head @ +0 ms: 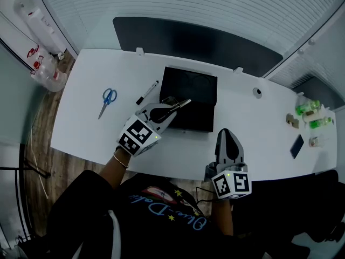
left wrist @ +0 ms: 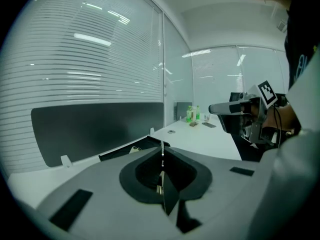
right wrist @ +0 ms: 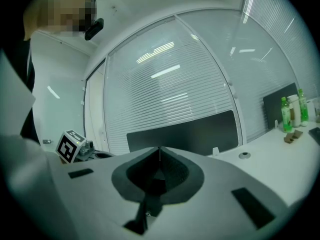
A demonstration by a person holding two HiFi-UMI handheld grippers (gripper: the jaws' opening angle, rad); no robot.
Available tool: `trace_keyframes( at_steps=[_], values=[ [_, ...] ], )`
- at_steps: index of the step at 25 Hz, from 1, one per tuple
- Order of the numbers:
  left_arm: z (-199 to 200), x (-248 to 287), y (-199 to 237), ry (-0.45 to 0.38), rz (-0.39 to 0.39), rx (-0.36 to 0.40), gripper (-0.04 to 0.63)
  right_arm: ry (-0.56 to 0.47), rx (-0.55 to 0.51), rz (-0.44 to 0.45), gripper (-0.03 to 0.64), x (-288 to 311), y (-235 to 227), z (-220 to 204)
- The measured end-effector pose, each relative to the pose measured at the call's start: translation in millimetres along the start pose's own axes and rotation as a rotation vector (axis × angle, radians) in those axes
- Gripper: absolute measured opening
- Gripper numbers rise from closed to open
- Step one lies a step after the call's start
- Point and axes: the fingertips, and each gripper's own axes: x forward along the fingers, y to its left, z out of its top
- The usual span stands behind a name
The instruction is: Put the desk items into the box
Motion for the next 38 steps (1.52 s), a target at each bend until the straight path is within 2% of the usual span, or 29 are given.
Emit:
trace_keyframes(
  at_steps=[13,24,38],
  values=[
    [-14,17,0,0.081,-0.063,0.026,0.015,0.011,0.031,-0.054,0.011,0,-11,-6],
    [-27,38,-6,0.156,-0.13,0.09,0.015,0.017,0.059,-0.102,0.011,-6,-25,-15],
    [-41,58,-15,0.222,-0.218,0.067,0.015,0.011,0.076,-0.152,0.011,-11,-41,-14]
  ],
)
